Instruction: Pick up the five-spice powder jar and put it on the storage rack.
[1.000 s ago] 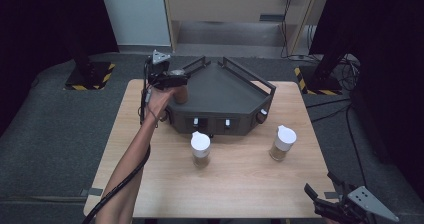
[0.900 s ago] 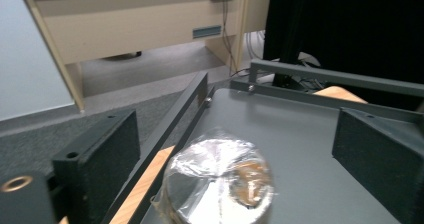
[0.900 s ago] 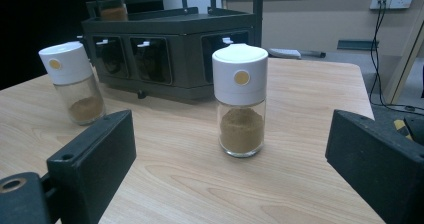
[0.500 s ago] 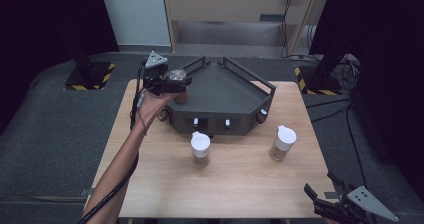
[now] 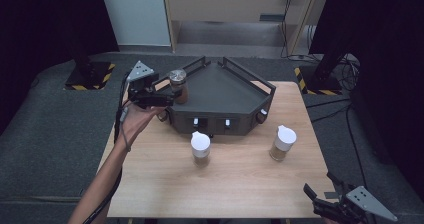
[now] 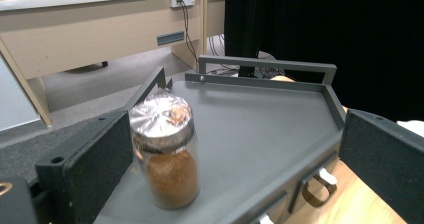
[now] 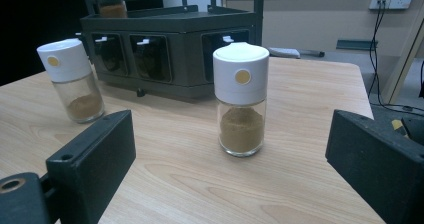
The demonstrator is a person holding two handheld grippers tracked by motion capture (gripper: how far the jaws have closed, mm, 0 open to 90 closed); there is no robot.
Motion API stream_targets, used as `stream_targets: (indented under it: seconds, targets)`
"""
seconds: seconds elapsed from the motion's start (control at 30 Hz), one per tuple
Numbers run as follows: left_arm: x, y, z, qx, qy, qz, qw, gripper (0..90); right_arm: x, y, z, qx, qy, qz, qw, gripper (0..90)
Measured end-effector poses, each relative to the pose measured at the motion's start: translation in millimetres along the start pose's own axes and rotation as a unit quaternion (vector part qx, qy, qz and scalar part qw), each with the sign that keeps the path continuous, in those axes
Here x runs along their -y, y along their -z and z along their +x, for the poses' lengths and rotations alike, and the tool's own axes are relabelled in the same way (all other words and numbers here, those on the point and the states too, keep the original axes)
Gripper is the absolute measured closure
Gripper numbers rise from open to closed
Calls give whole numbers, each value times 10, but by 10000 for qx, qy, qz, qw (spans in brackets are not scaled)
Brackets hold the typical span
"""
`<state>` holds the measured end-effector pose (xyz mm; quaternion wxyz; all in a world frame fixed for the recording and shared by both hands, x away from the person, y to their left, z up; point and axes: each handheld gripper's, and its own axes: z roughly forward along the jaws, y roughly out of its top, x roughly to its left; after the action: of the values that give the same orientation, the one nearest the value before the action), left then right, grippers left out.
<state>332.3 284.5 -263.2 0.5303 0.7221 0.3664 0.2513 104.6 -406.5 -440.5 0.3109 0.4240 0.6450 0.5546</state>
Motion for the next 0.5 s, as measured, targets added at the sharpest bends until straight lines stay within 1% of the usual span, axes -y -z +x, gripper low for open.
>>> stream_targets:
  seconds: [0.23, 0.27, 0.3, 0.33, 0.5]
  targets:
    - [139, 198, -51, 56, -54, -39, 10000, 0, -2, -2, 5, 15, 9, 4, 10000, 58]
    - [139, 198, -51, 56, -54, -39, 10000, 0, -2, -2, 4, 15, 13, 4, 10000, 58]
    - [190, 250, -61, 78, -69, -67, 9999, 0, -3, -2, 6, 15, 6, 5, 10000, 58]
    - [190, 250, -61, 78, -69, -67, 9999, 0, -3, -2, 6, 15, 6, 5, 10000, 58]
    - [350, 382, -103, 135, -91, -124, 9998, 0, -2, 4, 6, 7, 21, -8, 10000, 59]
